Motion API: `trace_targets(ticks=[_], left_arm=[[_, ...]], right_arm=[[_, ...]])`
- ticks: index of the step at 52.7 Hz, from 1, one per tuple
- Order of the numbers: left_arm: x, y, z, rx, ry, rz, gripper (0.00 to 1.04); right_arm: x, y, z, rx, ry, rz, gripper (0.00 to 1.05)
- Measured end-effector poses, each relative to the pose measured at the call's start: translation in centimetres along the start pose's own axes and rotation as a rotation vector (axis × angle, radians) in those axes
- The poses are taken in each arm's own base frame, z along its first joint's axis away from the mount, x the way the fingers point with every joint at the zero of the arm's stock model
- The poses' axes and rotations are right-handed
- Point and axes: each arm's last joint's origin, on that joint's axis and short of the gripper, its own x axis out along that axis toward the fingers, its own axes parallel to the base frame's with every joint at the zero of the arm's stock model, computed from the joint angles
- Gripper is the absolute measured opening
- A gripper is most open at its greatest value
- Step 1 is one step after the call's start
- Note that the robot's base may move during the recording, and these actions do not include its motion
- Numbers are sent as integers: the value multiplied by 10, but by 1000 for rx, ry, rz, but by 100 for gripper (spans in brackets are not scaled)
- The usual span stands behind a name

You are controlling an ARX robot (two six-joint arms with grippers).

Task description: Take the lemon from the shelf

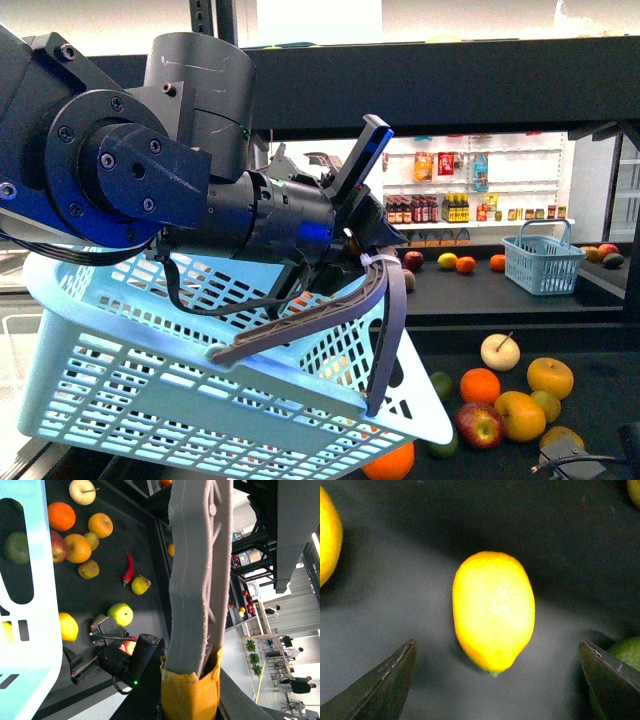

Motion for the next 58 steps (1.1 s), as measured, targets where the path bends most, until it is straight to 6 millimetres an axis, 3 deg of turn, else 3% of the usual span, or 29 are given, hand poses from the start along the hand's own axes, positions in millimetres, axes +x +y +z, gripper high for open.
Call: trace_targets(ticks=[19, 44, 47, 53, 58], left_arm=[[0, 0, 0, 0, 1, -1, 11], [0, 0, 0, 0, 2, -1, 11], [0, 0, 0, 0, 1, -1, 11], [0, 0, 0, 0, 1, -1, 11], [0, 0, 0, 0, 1, -1, 11]], right_arm=[[33, 0, 6, -30, -14, 30, 97], [58, -1, 4, 1, 2, 32, 97], [60, 0, 4, 6, 3, 29, 91], [61, 0, 5, 29, -5, 22, 68], [61, 0, 5, 39, -12, 17, 57]])
